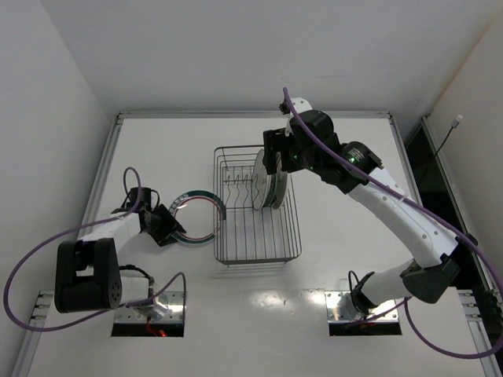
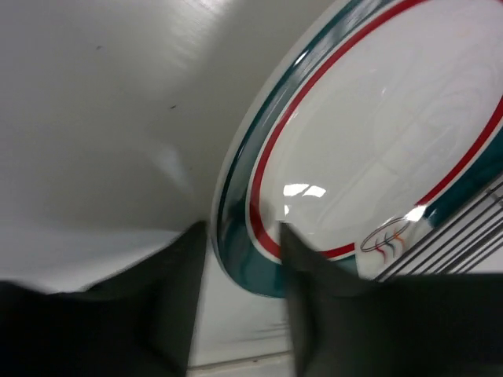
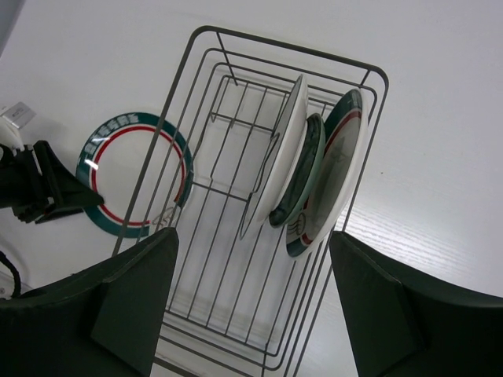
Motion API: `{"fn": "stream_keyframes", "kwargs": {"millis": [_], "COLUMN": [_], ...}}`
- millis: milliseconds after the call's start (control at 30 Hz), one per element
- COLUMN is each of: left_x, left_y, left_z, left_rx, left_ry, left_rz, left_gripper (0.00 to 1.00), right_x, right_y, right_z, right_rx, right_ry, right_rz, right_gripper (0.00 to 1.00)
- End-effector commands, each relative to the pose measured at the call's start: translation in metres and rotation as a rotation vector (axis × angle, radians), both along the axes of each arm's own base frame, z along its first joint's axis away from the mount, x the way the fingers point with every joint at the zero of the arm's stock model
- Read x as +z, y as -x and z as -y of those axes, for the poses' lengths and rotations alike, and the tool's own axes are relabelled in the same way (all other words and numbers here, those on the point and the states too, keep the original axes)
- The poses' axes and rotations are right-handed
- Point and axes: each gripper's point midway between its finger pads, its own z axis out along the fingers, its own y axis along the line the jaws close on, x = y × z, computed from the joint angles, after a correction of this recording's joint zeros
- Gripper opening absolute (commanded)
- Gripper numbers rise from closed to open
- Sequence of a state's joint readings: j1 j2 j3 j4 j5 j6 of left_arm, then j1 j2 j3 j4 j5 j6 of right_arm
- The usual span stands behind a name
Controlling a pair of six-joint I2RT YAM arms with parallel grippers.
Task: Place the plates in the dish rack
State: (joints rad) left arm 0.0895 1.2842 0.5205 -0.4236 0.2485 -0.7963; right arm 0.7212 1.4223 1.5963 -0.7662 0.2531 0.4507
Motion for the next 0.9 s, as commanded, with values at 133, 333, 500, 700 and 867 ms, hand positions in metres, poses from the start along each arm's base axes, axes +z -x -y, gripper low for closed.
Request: {"fn": "stream_keyframes", "kwargs": {"millis": [133,333,500,700,867], "left_x": [0.017,0.072,0.140,0.212,0.252], "left_y": [-0.034,-0.074,-0.090,-0.093,-0.089], "left_z": [-0.013,-0.034,-0.042,-0.034,-0.012], "left_rx": [0.012,0.051,0.073,0.039,-0.019], "left_ry": [-0.008,-0.066,-0.101,-0.045,0.102], "left_rz": [0.079,0.236,0.452,0.688,0.812], "left_gripper": [0.00,0.00,0.00,0.00,0.00], "right_x": [0.025,0.017,0.001,-0.013,-0.033], "right_y": [-0.001,0.000,0.002,0.009,0.020], "right_z": [0.004,0.000,-0.011,-0.039,-0.079], "right_rx": [-0.009,0.011,0.051,0.209,0.405], "right_ry": [-0.035,-0.033,-0.071,-0.177,-0.391], "right_rz": [0.053,0.031,-0.011,-0.069,-0.195], "right_gripper": [0.75,0.75,0.75,0.84,0.90]}}
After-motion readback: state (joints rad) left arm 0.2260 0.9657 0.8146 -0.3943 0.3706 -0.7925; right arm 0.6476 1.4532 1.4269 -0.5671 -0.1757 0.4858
